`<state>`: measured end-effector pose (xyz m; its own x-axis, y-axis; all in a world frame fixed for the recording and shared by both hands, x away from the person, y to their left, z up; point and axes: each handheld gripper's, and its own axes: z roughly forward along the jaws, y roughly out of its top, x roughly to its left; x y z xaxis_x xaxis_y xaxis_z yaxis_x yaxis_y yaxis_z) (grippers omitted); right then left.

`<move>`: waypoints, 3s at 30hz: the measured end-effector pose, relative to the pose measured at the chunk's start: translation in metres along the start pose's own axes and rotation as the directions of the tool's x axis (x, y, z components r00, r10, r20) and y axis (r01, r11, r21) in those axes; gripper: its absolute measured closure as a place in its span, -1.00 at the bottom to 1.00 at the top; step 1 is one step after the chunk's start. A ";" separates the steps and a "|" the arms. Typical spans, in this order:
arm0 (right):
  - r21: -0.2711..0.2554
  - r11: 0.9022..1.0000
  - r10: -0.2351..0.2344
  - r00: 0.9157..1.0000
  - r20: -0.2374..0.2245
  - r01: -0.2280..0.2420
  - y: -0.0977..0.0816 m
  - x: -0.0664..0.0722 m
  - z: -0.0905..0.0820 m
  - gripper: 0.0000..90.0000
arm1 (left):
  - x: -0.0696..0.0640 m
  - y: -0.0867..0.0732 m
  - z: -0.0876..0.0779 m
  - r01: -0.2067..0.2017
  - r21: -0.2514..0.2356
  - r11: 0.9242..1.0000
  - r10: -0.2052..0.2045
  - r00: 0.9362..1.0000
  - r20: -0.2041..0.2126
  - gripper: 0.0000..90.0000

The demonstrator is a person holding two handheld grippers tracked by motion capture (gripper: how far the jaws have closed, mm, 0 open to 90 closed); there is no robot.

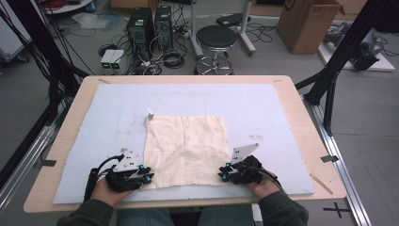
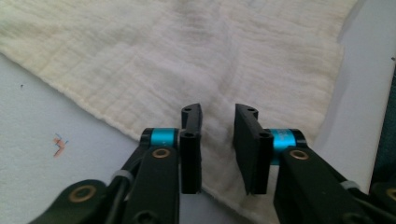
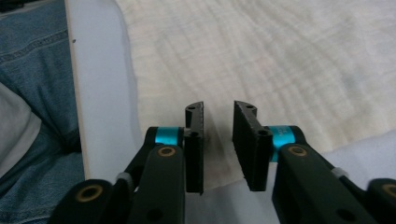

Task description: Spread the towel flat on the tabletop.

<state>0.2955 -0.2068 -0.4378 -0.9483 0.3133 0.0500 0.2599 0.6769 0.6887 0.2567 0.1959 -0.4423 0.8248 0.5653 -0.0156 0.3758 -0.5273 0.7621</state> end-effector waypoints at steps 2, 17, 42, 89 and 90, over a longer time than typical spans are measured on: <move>-0.001 1.000 0.003 1.000 -0.018 -0.003 0.000 0.000 0.000 0.87 | -0.001 0.000 0.000 -0.001 0.000 1.000 0.001 1.000 0.006 0.79; 0.008 1.000 0.009 0.998 -0.067 -0.008 0.000 0.001 -0.002 0.97 | 0.001 0.000 -0.005 -0.014 0.006 1.000 0.014 1.000 0.002 0.95; 0.007 0.999 -0.051 0.994 -0.100 0.052 -0.003 0.014 -0.002 0.70 | -0.011 -0.003 -0.006 -0.075 0.024 0.997 0.072 0.994 0.076 0.58; -0.166 0.980 0.093 0.989 -0.113 -0.111 -0.006 -0.002 -0.024 -0.02 | 0.004 -0.002 -0.031 0.037 -0.137 0.990 -0.032 0.999 0.038 0.29; -0.176 0.977 0.099 0.990 -0.105 -0.116 -0.006 -0.003 -0.024 -0.05 | 0.004 -0.002 -0.032 0.038 -0.137 0.990 -0.033 0.999 0.035 0.27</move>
<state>0.2924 -0.2273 -0.4244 -0.9319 0.3070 0.1933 0.3322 0.5079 0.7948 0.2456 0.2196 -0.4237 0.8262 0.5598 -0.0640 0.3455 -0.4137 0.8423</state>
